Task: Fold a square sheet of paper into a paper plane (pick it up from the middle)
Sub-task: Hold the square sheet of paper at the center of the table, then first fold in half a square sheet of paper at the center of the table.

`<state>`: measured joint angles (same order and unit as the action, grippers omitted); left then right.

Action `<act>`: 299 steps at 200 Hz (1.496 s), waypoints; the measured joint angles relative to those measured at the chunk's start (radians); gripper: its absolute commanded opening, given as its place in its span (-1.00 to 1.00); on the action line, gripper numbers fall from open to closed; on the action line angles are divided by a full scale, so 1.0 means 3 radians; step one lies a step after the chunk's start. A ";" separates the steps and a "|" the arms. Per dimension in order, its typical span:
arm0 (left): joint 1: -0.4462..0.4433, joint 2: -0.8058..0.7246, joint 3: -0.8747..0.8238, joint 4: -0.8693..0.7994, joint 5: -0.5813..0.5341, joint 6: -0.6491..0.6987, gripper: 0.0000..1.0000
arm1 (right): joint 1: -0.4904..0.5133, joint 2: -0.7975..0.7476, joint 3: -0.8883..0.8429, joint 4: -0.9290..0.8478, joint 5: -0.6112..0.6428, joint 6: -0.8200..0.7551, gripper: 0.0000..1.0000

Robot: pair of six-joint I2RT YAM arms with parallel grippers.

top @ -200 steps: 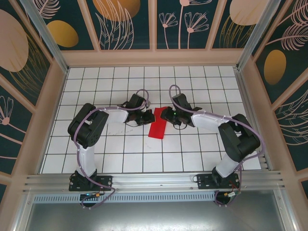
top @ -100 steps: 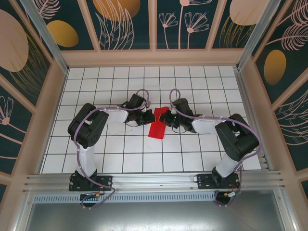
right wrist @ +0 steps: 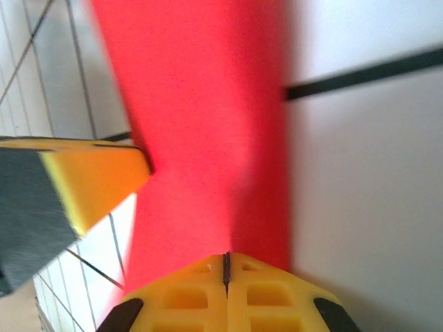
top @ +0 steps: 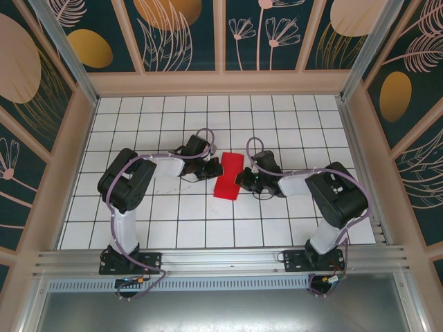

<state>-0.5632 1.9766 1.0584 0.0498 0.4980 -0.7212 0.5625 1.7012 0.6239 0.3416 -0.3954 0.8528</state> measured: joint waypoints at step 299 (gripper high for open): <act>0.0001 0.0004 -0.0028 0.0060 0.0023 0.0072 -1.00 | 0.0178 -0.0295 -0.0310 0.0397 -0.0334 0.0058 -0.95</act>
<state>-0.5629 1.9778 1.0500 0.0677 0.5049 -0.6994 0.6159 1.6127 0.5308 0.4606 -0.4957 0.8703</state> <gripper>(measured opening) 0.066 0.059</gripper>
